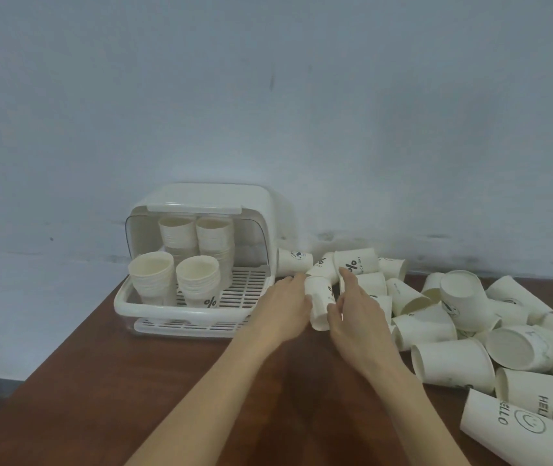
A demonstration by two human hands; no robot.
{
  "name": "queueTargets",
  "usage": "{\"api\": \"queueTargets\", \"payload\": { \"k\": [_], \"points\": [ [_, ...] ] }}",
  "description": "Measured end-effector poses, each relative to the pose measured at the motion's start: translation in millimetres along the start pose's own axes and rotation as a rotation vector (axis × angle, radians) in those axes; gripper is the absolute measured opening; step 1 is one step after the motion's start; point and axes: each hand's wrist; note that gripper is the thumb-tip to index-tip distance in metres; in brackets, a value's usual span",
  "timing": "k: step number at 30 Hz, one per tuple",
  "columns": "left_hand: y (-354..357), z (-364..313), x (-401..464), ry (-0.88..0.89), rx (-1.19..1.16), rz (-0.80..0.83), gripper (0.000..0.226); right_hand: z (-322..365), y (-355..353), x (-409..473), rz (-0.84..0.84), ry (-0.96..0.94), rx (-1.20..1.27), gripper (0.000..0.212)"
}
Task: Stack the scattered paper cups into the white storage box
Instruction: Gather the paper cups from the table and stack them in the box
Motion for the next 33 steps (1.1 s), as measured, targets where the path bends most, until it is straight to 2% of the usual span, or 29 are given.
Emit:
{"api": "queueTargets", "payload": {
  "k": [9,19,27,30,33],
  "points": [
    [28.9,-2.9,37.5,-0.177,0.081,0.046,0.054,-15.2,-6.9,14.3,-0.064,-0.011,0.013,0.057],
    [41.5,-11.2,45.7,-0.215,0.206,0.223,0.057,-7.8,-6.8,10.1,-0.058,-0.07,0.043,0.057],
    [33.3,-12.3,37.0,-0.243,0.153,0.175,0.063,-12.2,-4.1,10.8,-0.052,-0.035,0.042,0.056],
    [23.6,-15.4,31.1,-0.233,0.192,0.12,0.056,-10.8,-6.5,11.4,-0.048,-0.036,0.051,0.057],
    [11.3,-20.4,23.8,-0.178,0.274,0.079,0.038,-10.2,-11.4,11.6,-0.051,-0.031,0.061,0.058]
  ]
}}
Point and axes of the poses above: each hand's wrist, its own x-axis towards the middle knuckle, its own y-axis out of the palm, z = x × y, and after that the axes turned 11 degrees about -z, right-handed
